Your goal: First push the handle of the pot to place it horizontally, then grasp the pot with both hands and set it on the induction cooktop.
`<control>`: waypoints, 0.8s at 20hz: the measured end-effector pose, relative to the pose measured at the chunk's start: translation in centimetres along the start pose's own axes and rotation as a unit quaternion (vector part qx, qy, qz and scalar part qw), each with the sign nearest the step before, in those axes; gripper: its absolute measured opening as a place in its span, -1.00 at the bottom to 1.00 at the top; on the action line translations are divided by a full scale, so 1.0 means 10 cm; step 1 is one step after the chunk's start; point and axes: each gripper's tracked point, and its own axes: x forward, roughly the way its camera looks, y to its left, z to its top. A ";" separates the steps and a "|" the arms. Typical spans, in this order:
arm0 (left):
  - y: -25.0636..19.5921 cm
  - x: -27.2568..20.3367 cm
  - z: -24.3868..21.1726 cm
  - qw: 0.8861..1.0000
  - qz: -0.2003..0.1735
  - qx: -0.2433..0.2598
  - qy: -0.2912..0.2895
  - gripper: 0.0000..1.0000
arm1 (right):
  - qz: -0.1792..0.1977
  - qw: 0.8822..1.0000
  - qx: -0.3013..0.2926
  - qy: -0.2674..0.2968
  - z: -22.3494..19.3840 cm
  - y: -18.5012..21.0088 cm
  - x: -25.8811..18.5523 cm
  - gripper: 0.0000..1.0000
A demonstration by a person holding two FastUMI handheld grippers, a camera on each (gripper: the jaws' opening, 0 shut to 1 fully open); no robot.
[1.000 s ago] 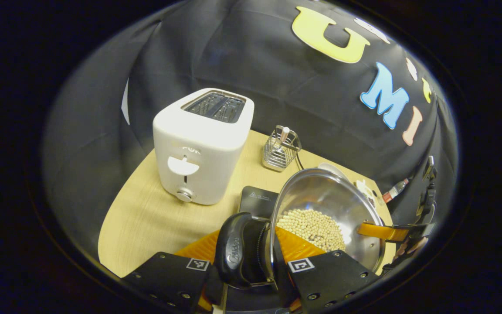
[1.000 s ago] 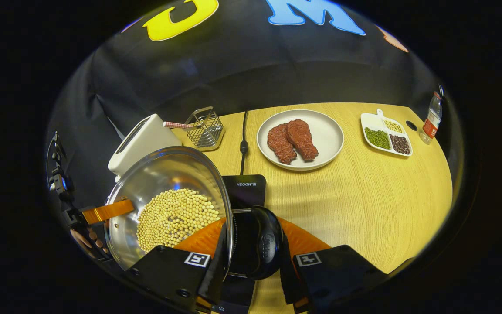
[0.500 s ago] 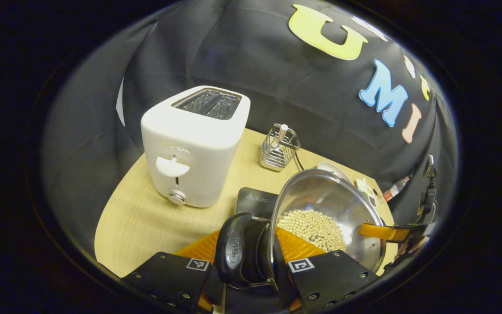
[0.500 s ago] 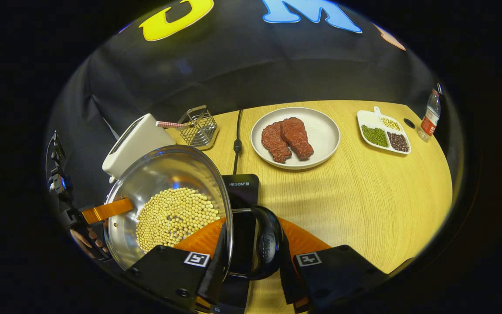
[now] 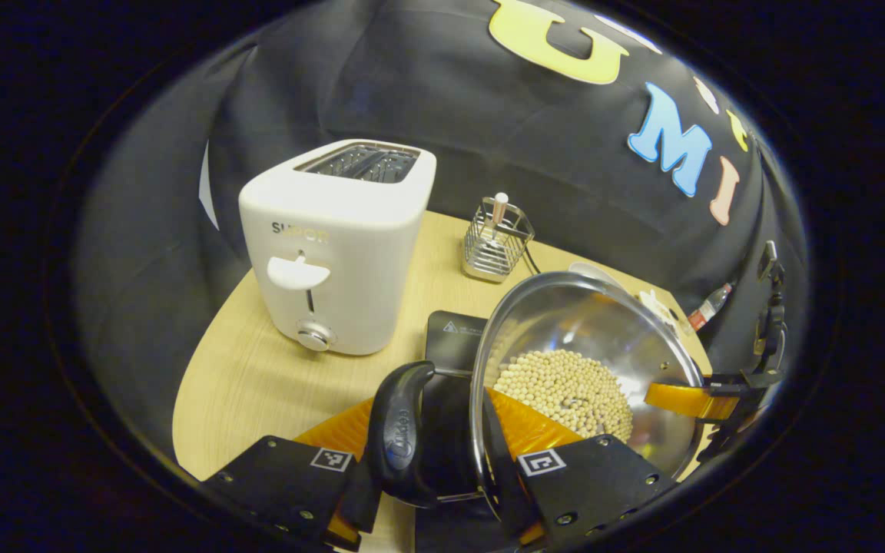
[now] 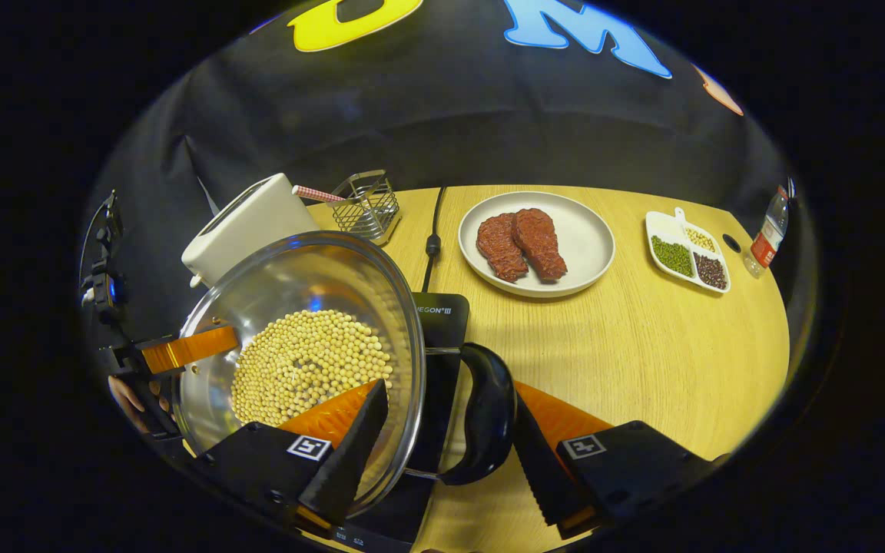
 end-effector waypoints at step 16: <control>-0.69 -1.82 0.58 0.985 0.092 0.065 -0.128 0.52 | -0.038 0.986 0.006 -0.160 0.41 -1.05 -1.75 0.93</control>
